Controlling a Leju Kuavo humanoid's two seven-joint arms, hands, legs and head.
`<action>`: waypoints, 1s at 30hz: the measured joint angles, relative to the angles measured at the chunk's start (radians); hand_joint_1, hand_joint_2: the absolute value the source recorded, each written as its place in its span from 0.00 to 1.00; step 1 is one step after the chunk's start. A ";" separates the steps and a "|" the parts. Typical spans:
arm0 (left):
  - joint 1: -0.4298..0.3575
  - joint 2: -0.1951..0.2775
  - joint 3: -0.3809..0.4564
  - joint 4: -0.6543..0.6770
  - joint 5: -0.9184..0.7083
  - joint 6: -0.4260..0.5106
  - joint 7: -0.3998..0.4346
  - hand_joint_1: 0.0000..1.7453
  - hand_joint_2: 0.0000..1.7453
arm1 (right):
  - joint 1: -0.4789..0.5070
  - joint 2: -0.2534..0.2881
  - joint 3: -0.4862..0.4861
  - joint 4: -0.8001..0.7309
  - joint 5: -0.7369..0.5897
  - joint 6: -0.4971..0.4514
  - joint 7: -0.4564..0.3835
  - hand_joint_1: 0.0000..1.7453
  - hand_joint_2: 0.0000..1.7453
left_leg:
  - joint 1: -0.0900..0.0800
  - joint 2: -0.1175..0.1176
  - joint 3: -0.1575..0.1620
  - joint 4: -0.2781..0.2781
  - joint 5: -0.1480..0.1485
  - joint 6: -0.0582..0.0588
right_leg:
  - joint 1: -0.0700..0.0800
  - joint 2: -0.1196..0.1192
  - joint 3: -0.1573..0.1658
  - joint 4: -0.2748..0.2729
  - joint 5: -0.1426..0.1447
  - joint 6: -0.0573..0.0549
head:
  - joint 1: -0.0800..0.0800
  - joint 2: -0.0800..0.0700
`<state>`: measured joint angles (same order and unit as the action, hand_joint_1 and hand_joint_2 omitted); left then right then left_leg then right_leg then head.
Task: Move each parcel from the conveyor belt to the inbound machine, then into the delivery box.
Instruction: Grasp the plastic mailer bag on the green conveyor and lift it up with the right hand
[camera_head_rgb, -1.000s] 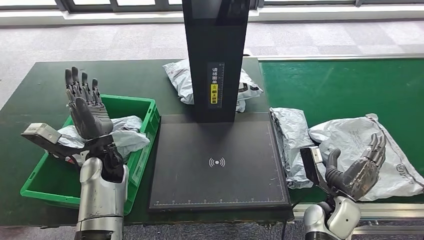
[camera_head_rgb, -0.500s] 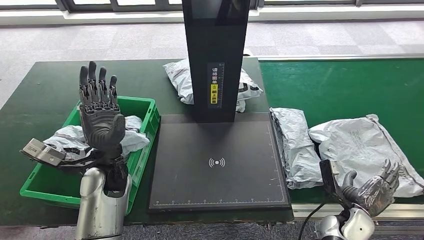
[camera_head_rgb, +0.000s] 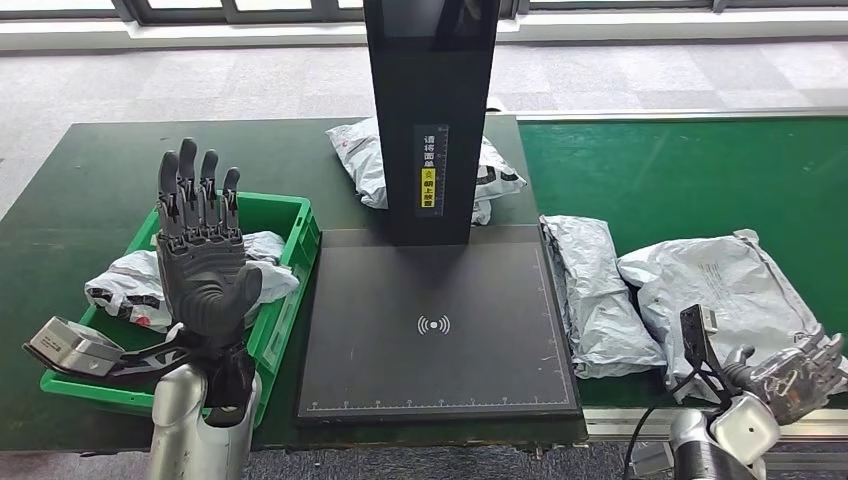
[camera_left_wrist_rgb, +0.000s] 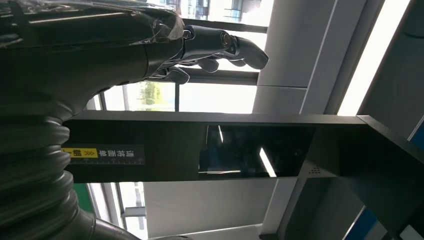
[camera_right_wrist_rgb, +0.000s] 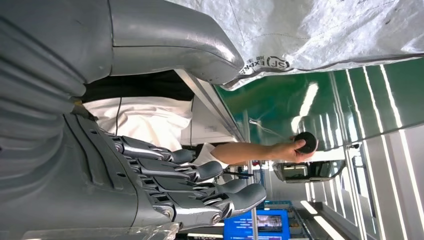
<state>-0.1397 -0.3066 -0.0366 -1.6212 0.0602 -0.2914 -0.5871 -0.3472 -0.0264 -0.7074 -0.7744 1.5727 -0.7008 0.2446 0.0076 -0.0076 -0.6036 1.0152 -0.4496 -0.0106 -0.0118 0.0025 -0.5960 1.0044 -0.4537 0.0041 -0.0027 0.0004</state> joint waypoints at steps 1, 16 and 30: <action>0.001 0.000 -0.002 -0.001 -0.001 0.002 -0.001 0.00 1.00 | -0.007 -0.009 0.010 0.012 0.001 0.000 0.011 0.00 1.00 | 0.000 0.000 0.000 0.000 0.000 0.000 | 0.000 0.000 0.000 0.000 0.000 0.000 | 0.000 0.000; 0.020 0.007 -0.022 0.000 -0.006 0.016 -0.020 0.00 1.00 | -0.118 -0.090 0.053 0.206 -0.018 0.052 0.043 0.00 1.00 | 0.000 0.000 0.000 0.000 0.000 0.000 | 0.000 0.000 0.000 0.000 0.000 0.000 | 0.000 0.000; 0.047 0.011 -0.026 0.001 -0.005 0.004 -0.038 0.00 1.00 | -0.188 -0.115 0.041 0.422 -0.184 0.247 -0.142 0.00 1.00 | 0.000 -0.001 0.000 0.000 0.000 0.000 | 0.000 -0.001 0.000 0.000 0.000 0.000 | 0.000 0.000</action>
<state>-0.0924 -0.2956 -0.0626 -1.6201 0.0553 -0.2871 -0.6249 -0.5353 -0.1410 -0.6663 -0.3519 1.3892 -0.4541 0.1023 0.0078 -0.0090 -0.6035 1.0151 -0.4495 -0.0106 -0.0116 0.0016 -0.5958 1.0044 -0.4541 0.0045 -0.0031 0.0004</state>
